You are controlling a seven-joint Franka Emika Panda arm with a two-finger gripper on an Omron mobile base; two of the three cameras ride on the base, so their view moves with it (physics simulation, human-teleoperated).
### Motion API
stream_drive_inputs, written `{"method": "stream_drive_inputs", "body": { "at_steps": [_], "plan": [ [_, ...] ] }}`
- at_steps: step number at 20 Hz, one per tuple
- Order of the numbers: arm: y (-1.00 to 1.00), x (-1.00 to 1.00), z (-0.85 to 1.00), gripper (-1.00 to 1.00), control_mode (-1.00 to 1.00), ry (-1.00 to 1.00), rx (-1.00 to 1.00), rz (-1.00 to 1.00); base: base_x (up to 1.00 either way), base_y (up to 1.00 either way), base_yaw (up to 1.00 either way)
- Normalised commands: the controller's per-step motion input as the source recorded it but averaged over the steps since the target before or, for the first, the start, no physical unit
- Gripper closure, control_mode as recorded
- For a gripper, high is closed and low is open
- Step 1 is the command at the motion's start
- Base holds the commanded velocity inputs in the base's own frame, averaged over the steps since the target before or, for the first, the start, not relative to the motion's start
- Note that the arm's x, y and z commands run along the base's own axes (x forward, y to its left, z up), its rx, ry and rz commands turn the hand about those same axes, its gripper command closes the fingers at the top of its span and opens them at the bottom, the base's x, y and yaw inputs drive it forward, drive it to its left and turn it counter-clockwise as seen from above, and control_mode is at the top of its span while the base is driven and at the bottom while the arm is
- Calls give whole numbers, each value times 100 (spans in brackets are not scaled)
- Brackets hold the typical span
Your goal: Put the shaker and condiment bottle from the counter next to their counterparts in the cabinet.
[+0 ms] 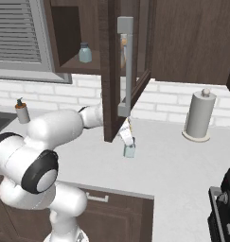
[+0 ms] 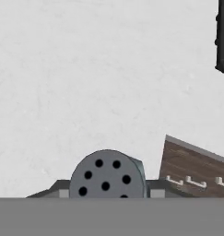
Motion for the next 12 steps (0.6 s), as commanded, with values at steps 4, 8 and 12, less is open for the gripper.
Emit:
{"method": "stream_drive_inputs", "body": {
  "at_steps": [4, 8, 12],
  "plan": [
    [27, 0, 100, 100, -100, 34, 0, -4, 0, 0, 0],
    [31, -12, 80, 100, -100, 19, -2, 0, 0, 0, 0],
    [59, -38, 19, 100, -100, -23, -11, 9, 0, 0, 0]
  ]
}}
